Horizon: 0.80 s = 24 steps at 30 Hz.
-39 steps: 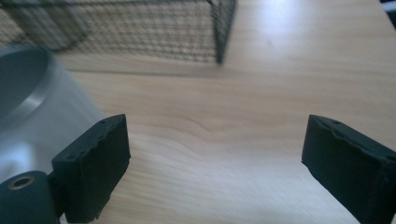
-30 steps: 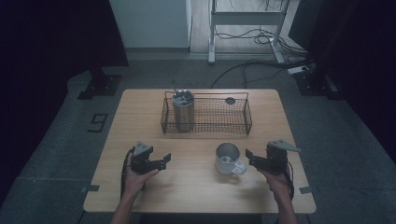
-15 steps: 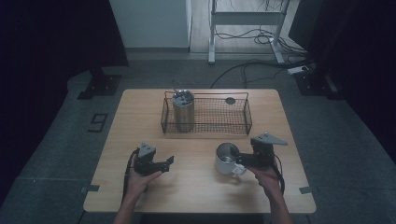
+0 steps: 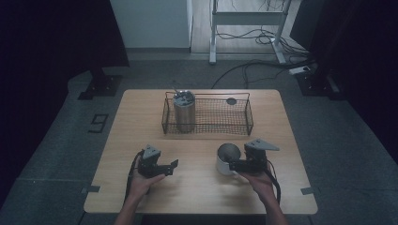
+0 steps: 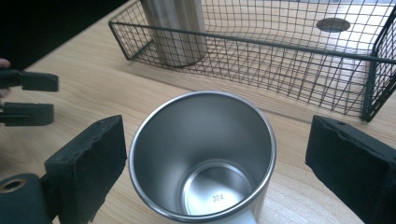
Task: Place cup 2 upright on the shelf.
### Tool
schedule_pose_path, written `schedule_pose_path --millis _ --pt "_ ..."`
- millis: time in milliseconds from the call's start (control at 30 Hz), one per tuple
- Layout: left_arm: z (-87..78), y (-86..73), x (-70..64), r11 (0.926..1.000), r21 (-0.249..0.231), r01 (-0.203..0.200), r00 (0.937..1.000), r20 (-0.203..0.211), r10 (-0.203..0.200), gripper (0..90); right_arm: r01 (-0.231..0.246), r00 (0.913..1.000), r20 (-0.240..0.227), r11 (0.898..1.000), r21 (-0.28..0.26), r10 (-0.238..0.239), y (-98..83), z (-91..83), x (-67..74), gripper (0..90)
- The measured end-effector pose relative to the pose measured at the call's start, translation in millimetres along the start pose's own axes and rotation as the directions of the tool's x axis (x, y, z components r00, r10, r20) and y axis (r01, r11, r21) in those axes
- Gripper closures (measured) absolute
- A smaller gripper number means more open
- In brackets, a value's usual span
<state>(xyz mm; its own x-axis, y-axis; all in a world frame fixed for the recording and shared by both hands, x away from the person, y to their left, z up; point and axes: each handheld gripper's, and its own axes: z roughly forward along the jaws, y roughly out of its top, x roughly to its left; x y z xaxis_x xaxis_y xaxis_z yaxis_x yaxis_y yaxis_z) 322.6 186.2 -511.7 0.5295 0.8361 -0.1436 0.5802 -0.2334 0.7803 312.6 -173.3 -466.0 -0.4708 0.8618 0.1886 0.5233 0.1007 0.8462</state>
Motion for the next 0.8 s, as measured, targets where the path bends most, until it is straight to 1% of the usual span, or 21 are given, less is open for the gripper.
schedule_pose_path --millis 67,267,367,500,567,667,767,800 --pt "1.3 -0.8 -1.1 0.9999 0.011 -0.011 0.9999 -0.003 0.011 12.4 0.003 0.9999 0.011 1.0 0.007 -0.003 -2.5 2.7 0.5 4.2" --pt "3.8 -1.9 -1.8 0.9996 0.023 -0.015 0.9999 0.004 0.015 12.4 0.005 0.9999 0.015 1.0 0.014 -0.005 -4.4 3.6 1.3 3.0" --pt "5.1 -2.5 -2.3 0.9991 0.034 -0.024 0.9997 -0.002 0.024 12.4 0.012 0.9998 0.015 1.0 0.024 -0.012 -4.6 4.3 2.4 1.8" --pt "6.5 -3.3 -2.3 0.9989 0.039 -0.024 0.9997 -0.008 0.024 12.4 0.022 0.9995 0.021 0.999 0.037 -0.023 -5.4 6.3 4.8 0.0" --pt "6.4 -3.5 -2.1 0.9989 0.04 -0.023 0.9997 -0.008 0.024 12.4 0.025 0.9995 0.016 0.999 0.04 -0.025 -6.1 7.6 6.1 0.0" --pt "6.7 -4.0 -2.1 0.9989 0.04 -0.022 0.9997 -0.011 0.022 12.4 0.039 0.9992 0.001 0.997 0.06 -0.039 -7.2 10.8 9.2 0.0" --pt "6.9 -4.4 -1.9 0.9988 0.044 -0.023 0.9997 -0.012 0.024 12.4 0.046 0.9989 0.003 0.997 0.068 -0.046 -8.0 13.2 10.5 0.0" --pt "7.2 -4.8 -1.8 0.9986 0.046 -0.024 0.9996 -0.013 0.025 12.4 0.053 0.9986 0.003 0.995 0.079 -0.053 -9.1 15.9 11.3 0.0"
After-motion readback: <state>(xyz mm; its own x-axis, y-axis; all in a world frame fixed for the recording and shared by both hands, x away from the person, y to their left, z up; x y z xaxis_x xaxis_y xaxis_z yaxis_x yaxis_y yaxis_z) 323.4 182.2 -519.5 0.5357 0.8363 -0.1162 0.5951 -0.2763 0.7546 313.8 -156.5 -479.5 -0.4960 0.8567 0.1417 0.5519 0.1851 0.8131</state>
